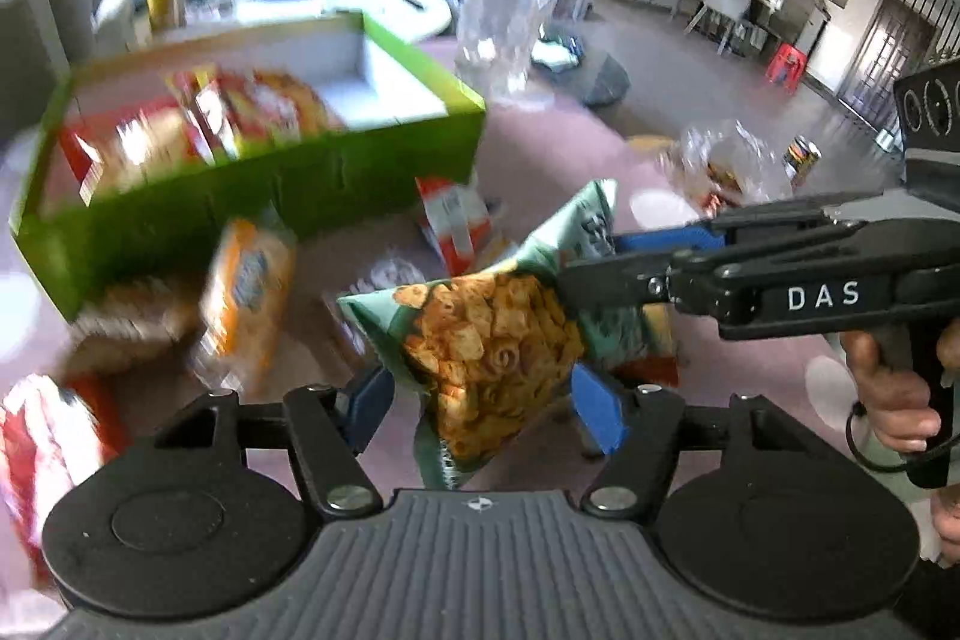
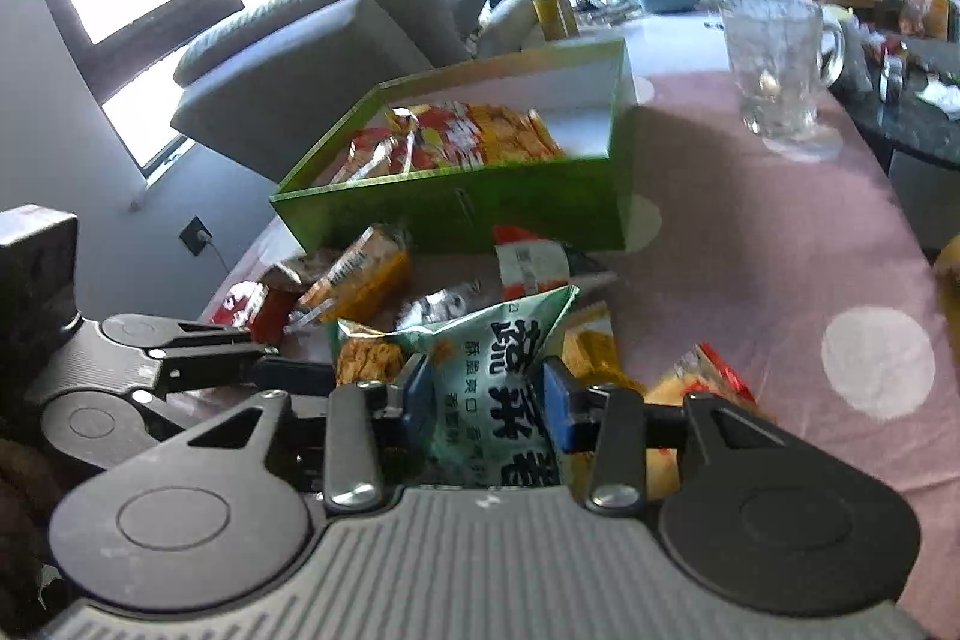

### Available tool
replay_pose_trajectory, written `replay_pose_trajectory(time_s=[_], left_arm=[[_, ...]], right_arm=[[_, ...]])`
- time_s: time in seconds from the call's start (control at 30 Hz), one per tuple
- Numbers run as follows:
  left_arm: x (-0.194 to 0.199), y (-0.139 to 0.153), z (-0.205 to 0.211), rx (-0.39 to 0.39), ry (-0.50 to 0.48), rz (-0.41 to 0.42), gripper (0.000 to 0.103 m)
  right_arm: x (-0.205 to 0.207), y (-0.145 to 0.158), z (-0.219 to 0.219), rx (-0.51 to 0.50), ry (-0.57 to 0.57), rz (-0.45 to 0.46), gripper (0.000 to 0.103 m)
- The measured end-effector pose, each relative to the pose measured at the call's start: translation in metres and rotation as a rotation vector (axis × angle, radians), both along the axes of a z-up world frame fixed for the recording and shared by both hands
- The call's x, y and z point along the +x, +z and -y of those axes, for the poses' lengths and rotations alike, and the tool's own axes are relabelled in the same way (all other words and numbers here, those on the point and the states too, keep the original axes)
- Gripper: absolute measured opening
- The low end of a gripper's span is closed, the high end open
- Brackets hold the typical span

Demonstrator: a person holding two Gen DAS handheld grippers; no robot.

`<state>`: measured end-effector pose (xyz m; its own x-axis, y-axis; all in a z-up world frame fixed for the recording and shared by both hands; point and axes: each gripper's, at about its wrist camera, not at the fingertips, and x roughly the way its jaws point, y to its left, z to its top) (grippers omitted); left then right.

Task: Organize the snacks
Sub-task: 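Lift the green cracker bag and carry it over the green box, then drop the green cracker bag into the box by opening the right gripper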

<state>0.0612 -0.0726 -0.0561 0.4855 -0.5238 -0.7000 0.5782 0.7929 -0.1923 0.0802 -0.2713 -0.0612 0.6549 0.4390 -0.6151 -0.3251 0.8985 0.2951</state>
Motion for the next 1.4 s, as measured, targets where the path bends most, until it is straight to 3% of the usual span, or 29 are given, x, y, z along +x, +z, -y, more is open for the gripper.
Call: replay_pose_trajectory(time_s=[0.27, 0.4, 0.7, 1.07, 1.13, 1.2, 1.4], left_arm=[[0.033, 0.041, -0.002, 0.018, 0.043, 0.16, 0.062], [0.057, 0.052, -0.003, 0.028, 0.071, 0.2, 0.062], [0.11, 0.054, -0.001, 0.017, 0.116, 0.182, 0.062], [0.15, 0.036, 0.004, 0.052, 0.144, 0.124, 0.063], [0.153, 0.031, 0.004, 0.058, 0.147, 0.107, 0.065], [0.155, 0.028, 0.004, 0.065, 0.161, 0.095, 0.075], [0.146, 0.031, -0.009, 0.067, 0.208, 0.114, 0.081]], right_arm=[[0.029, 0.023, -0.002, 0.096, -0.03, 0.049, 0.048], [0.055, 0.035, -0.002, 0.142, -0.04, 0.083, 0.048], [0.106, 0.042, 0.001, 0.194, -0.055, 0.123, 0.048], [0.143, 0.025, 0.003, 0.222, -0.081, 0.08, 0.048], [0.147, 0.02, 0.005, 0.23, -0.085, 0.062, 0.049], [0.148, 0.017, 0.005, 0.233, -0.1, 0.048, 0.05], [0.139, 0.018, 0.017, 0.235, -0.149, 0.06, 0.061]])
